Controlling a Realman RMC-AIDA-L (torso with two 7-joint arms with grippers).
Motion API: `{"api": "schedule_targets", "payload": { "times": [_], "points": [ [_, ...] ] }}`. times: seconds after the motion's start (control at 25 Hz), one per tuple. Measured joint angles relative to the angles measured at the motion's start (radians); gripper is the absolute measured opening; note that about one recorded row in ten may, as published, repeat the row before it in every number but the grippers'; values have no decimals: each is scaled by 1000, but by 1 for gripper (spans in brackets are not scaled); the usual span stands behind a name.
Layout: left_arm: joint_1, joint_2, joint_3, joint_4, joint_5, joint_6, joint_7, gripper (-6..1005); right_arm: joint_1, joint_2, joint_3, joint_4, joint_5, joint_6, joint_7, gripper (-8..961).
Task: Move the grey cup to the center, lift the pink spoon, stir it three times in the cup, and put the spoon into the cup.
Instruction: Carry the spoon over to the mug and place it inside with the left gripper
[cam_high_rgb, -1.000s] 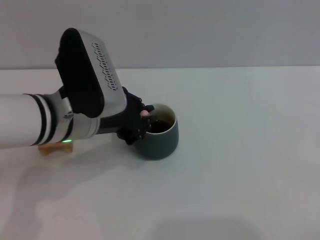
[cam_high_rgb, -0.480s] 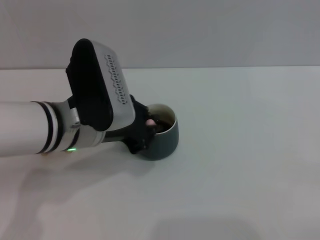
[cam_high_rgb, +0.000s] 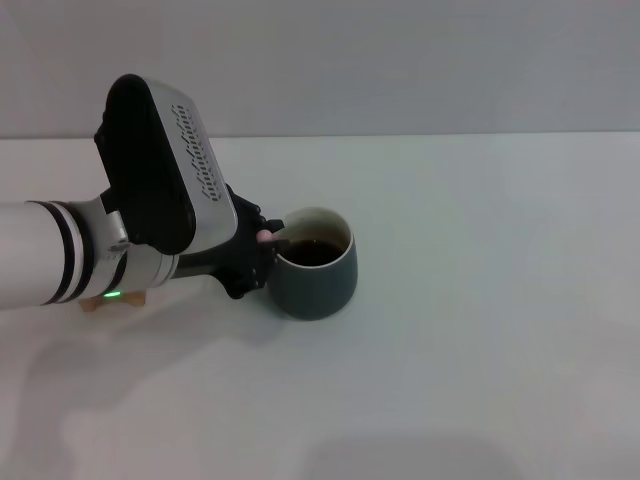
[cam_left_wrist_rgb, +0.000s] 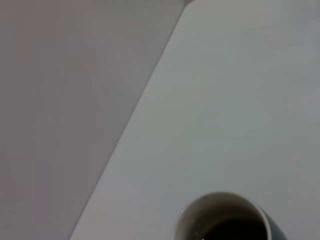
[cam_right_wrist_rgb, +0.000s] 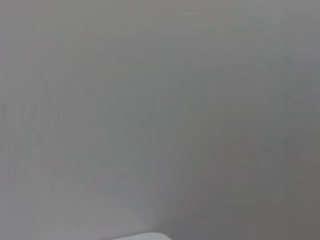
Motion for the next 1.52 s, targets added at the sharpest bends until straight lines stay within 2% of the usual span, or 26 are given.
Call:
{"api": "schedule_targets", "payload": {
  "times": [0.36,0.44,0.64,0.8,1.16,1.52],
  "points": [
    [-40,-3,10,23,-7,13,0,146,-6,0,0,0,0,0,0,0],
    [-51,-4,50,25,-7,18,0,146,-6,0,0,0,0,0,0,-1],
    [-44,-5,82,9,-7,23,0,146,-6,0,0,0,0,1,0,-1],
    [-36,-5,80,4,-2,22,0,147,-6,0,0,0,0,1,0,0],
    [-13,0,15,8,0,14,1,147,-6,0,0,0,0,1,0,-1],
    [-61,-4,30,29,-7,32,6,147,-14,1,0,0,0,0,0,-1]
  ]
}}
